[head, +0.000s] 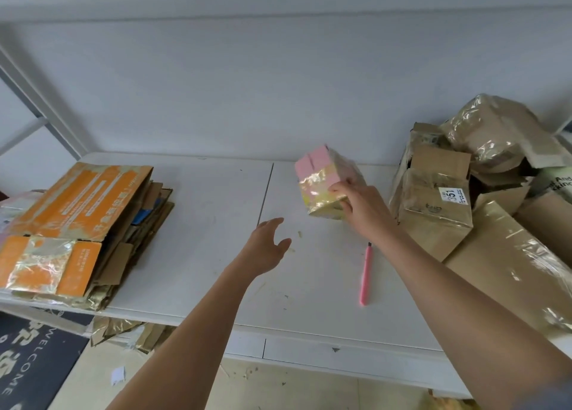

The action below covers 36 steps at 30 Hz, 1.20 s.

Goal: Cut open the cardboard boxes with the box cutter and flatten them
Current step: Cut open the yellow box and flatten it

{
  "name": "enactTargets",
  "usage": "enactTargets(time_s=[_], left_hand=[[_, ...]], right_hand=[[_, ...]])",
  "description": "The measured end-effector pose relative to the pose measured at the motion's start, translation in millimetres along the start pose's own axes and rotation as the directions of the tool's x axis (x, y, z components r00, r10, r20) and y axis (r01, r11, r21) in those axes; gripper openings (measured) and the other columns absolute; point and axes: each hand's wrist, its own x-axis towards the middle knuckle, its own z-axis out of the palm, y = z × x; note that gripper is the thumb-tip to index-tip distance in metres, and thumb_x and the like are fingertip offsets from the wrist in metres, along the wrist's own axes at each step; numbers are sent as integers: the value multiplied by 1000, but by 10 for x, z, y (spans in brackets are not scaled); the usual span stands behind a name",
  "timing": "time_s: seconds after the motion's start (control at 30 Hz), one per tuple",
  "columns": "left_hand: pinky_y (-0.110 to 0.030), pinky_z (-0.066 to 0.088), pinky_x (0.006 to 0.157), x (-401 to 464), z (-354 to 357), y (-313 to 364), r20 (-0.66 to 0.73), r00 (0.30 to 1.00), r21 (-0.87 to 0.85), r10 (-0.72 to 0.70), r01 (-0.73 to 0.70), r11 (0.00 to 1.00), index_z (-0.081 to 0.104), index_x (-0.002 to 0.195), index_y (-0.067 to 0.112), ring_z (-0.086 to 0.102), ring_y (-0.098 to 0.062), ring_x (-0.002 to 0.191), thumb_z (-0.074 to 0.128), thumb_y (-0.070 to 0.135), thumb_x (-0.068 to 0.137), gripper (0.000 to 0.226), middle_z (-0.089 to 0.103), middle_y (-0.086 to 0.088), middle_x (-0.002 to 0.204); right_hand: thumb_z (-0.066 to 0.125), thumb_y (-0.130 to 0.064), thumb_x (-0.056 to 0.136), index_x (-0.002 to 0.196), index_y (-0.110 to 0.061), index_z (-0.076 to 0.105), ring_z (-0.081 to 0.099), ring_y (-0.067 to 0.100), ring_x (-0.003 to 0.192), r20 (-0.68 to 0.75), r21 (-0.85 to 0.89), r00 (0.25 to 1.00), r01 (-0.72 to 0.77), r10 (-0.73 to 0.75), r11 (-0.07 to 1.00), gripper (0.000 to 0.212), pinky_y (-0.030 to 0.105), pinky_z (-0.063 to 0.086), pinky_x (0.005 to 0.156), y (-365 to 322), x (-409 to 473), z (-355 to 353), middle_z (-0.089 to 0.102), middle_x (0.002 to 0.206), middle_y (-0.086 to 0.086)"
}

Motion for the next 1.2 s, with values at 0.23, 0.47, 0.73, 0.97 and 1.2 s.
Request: enactTargets(time_s=[0.23,0.47,0.73,0.97,1.2], left_hand=[[-35,31,116,14,17,65,45,996,-212,-83,91,973,27,154,25,31,-18,144,57,24,99,63,29,2,159],[-11,50,78,-133,-84,312,-213,977,-660,-7,-139,739,48,141,28,59,-5,117,64,3,92,56,60,14,126],[-48,55,92,-321,-128,158,-75,991,-478,-108,60,877,25,153,38,59,-26,116,59,23,98,66,51,-4,137],[-32,59,54,-308,28,-74,-26,951,-538,-309,248,806,14,148,55,68,-20,90,46,41,102,58,63,-4,117],[-53,61,68,-223,146,20,-59,932,-494,-357,283,822,20,143,55,68,-30,91,49,39,100,54,61,-1,102]], right_hand=[[49,7,92,126,-24,64,56,31,107,66,-24,993,102,-101,994,48,41,53,76,-158,-200,102,59,118,2],[51,-22,102,116,-22,69,68,21,74,-83,290,993,-60,87,955,23,37,56,72,-332,-218,-47,75,95,3],[49,-8,101,121,-17,65,73,17,71,378,737,860,-504,343,451,28,28,59,64,-332,-388,144,74,85,7],[63,-12,87,129,-27,56,65,24,101,359,-344,849,-264,387,901,45,29,49,75,141,-789,335,55,125,5],[60,-35,90,109,-19,60,61,21,107,383,-501,905,33,187,865,25,29,48,72,327,-1012,499,58,112,1]])
